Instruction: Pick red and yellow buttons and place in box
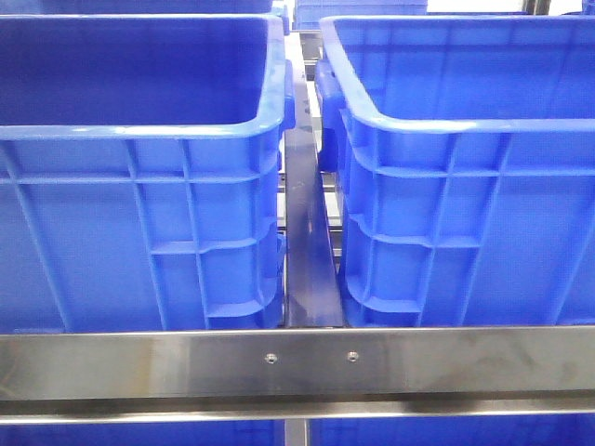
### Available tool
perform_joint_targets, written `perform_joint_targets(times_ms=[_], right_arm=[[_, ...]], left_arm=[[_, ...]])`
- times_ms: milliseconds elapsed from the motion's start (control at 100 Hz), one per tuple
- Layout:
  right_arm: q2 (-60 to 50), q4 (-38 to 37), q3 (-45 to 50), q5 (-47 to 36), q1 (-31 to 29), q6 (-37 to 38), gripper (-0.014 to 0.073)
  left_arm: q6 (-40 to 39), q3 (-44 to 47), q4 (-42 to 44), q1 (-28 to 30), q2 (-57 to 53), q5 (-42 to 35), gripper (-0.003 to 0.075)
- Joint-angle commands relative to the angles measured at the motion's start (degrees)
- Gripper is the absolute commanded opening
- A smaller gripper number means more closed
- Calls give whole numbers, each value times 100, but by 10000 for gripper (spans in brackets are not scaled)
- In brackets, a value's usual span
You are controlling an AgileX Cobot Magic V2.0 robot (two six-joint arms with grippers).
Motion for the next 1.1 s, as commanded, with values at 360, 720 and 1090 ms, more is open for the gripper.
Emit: perform_joint_targets(times_ms=[360, 720, 1090], right_arm=[[-604, -31, 1502, -2588, 6, 58, -68], [-652, -440, 2617, -3794, 356, 377, -68], [-652, -440, 3291, -5023, 356, 482, -68]], left_arm=[[-30, -139, 158, 14, 23, -402, -19], [-30, -139, 158, 14, 34, -402, -19], [-30, -139, 158, 14, 34, -402, -19]])
